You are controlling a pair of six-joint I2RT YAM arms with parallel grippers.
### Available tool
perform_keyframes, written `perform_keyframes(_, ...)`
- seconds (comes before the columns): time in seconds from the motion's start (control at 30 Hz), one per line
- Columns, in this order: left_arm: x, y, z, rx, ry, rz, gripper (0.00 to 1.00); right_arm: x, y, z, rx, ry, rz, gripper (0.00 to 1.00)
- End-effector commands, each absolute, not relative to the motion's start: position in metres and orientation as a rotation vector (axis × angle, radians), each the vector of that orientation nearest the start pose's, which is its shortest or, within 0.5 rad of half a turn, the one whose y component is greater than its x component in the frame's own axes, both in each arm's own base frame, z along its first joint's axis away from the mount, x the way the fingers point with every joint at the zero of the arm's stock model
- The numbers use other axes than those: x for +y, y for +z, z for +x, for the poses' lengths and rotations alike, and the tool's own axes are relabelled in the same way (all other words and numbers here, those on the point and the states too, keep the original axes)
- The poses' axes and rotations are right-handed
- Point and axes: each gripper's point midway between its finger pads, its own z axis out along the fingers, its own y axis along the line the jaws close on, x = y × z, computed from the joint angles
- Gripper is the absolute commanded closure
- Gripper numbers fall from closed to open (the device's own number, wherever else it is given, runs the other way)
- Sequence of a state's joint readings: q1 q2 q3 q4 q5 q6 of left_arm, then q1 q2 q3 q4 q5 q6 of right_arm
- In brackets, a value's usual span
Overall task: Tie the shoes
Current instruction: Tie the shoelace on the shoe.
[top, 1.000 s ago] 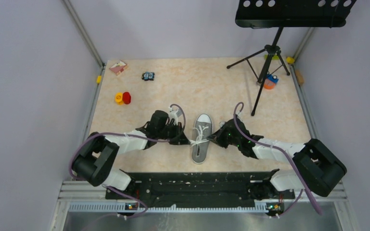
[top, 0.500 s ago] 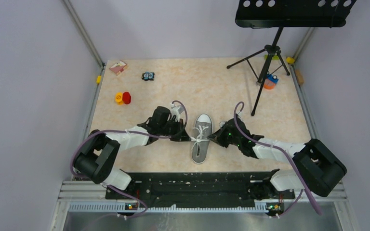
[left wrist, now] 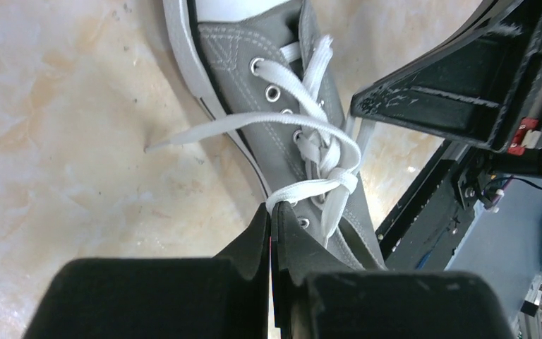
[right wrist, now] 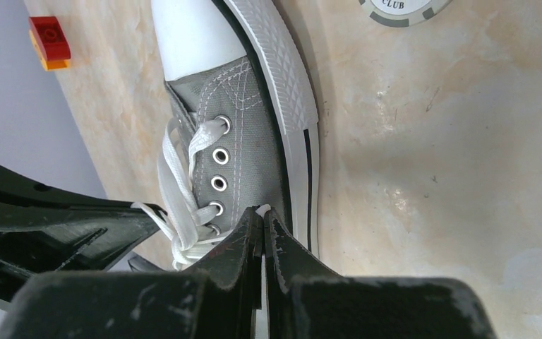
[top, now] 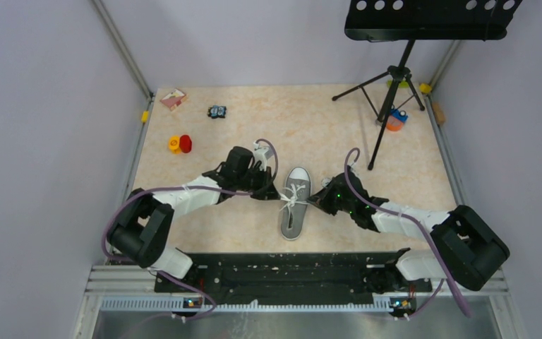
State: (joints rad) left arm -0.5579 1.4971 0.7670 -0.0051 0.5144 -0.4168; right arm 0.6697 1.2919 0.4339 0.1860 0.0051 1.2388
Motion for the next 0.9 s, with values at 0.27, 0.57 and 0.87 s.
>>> perform_keyframes(0.27,-0.257,0.076,0.24,2.431,-0.979,0.477,1.0,0.233,0.07,0.263,2.27,0.925,0.704,1.0)
perform_keyframes(0.57,-0.26,0.064,0.227,2.479,-1.025,0.52,1.0,0.233,0.075,0.268,2.256,0.912,0.691,1.0)
perform_keyframes(0.87,-0.287,0.088,0.213,2.415,-1.161,0.615,1.0,0.242,0.097,0.272,2.255,0.966,0.591,0.38)
